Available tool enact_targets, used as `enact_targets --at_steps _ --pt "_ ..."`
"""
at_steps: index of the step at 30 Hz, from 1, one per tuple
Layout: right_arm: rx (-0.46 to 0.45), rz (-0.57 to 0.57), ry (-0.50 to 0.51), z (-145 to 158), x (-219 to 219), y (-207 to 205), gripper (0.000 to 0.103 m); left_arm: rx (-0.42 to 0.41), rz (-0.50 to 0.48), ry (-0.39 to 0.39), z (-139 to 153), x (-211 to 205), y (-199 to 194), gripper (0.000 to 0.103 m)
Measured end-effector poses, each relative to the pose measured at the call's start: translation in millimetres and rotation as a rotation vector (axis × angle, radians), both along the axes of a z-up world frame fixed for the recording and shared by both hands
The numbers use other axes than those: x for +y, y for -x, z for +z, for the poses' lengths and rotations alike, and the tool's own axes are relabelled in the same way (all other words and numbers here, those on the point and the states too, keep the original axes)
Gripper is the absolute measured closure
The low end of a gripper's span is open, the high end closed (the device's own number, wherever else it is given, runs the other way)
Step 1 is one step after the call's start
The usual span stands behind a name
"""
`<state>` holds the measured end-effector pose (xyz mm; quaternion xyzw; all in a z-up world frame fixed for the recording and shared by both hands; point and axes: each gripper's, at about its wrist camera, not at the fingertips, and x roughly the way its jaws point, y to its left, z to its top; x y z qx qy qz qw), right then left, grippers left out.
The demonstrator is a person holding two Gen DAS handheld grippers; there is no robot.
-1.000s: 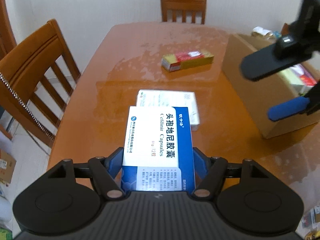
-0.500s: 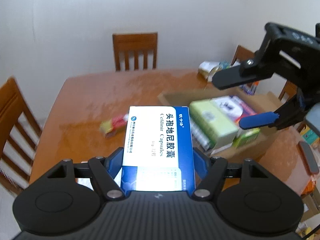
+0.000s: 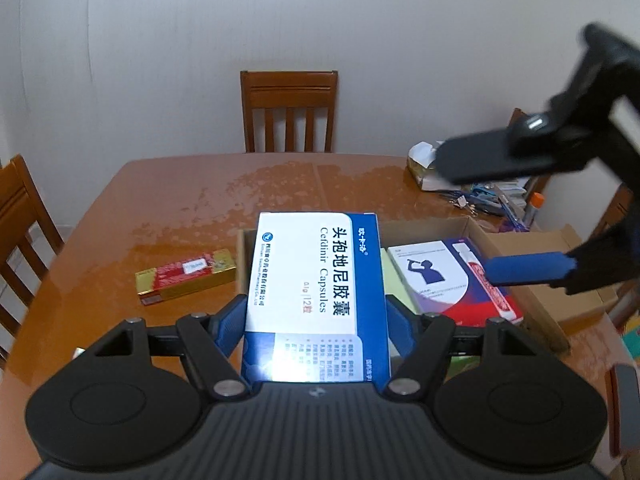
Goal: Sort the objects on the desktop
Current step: 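Lift the capsule box with the left gripper and carry it toward the cardboard box, then lower the capsule box into the cardboard box and open the left gripper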
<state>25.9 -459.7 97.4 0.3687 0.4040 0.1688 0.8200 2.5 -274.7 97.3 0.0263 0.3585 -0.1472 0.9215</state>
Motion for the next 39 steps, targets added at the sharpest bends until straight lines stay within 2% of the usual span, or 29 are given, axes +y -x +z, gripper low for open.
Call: enact_targets --at_steps 6,12,26,39 --pt "-0.008 -0.029 -0.047 -6 -37 -8 0.0 0.044 0.054 -0.025 -25 -12 -29 0.032" --pt "-0.011 -0.018 -0.062 -12 -49 -24 0.0 0.079 0.112 -0.092 -46 -17 -50 0.032" --pt "0.027 0.025 -0.082 -28 -51 -38 0.0 0.14 0.168 -0.177 -67 -21 -65 0.032" --pt "0.032 0.029 -0.071 -26 -49 -38 0.0 0.138 0.172 -0.181 -67 -24 -71 0.031"
